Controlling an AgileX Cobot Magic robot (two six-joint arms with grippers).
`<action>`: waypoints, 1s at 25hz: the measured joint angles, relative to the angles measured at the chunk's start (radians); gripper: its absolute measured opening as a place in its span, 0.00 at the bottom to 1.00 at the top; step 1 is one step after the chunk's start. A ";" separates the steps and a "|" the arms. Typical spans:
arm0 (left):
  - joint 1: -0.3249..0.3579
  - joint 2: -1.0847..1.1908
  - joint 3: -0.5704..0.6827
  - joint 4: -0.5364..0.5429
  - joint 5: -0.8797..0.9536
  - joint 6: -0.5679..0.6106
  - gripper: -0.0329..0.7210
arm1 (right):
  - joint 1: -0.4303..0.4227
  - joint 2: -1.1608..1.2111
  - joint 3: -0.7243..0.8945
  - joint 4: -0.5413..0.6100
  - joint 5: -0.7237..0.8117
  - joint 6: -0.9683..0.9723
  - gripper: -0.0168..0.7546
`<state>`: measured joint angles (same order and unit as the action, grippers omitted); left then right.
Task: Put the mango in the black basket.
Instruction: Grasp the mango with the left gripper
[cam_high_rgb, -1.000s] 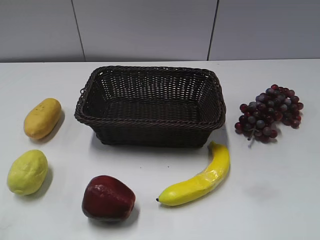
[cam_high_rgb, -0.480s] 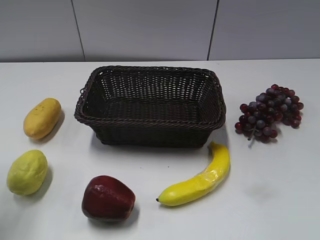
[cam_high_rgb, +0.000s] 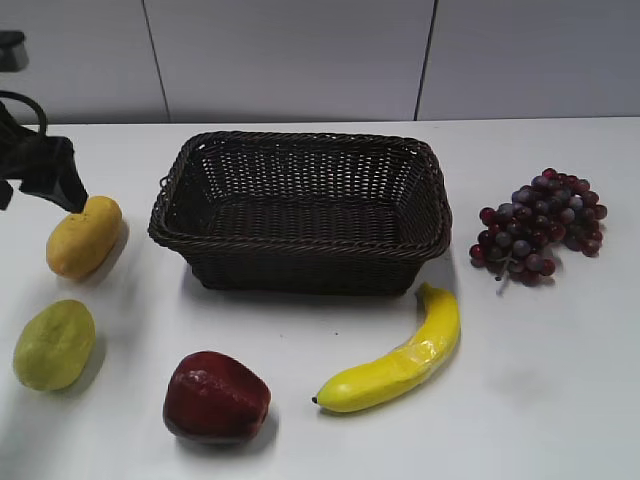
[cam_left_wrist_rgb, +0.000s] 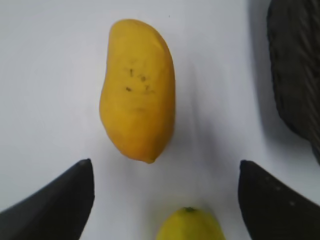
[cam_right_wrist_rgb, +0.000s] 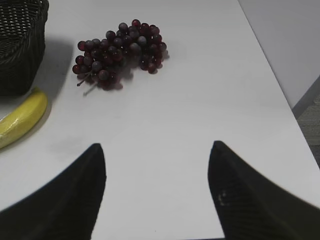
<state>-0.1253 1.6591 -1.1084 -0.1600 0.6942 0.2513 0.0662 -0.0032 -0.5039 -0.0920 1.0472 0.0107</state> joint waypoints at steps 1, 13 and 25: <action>-0.001 0.040 -0.013 0.002 0.004 0.000 0.96 | 0.000 0.000 0.000 0.000 0.000 0.000 0.67; -0.001 0.285 -0.060 0.043 -0.153 0.001 0.96 | 0.000 0.000 0.000 0.000 0.000 0.000 0.67; -0.001 0.329 -0.061 0.043 -0.220 0.002 0.79 | 0.000 0.000 0.000 0.000 0.000 0.000 0.67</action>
<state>-0.1261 1.9885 -1.1695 -0.1166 0.4740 0.2532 0.0662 -0.0032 -0.5039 -0.0920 1.0472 0.0107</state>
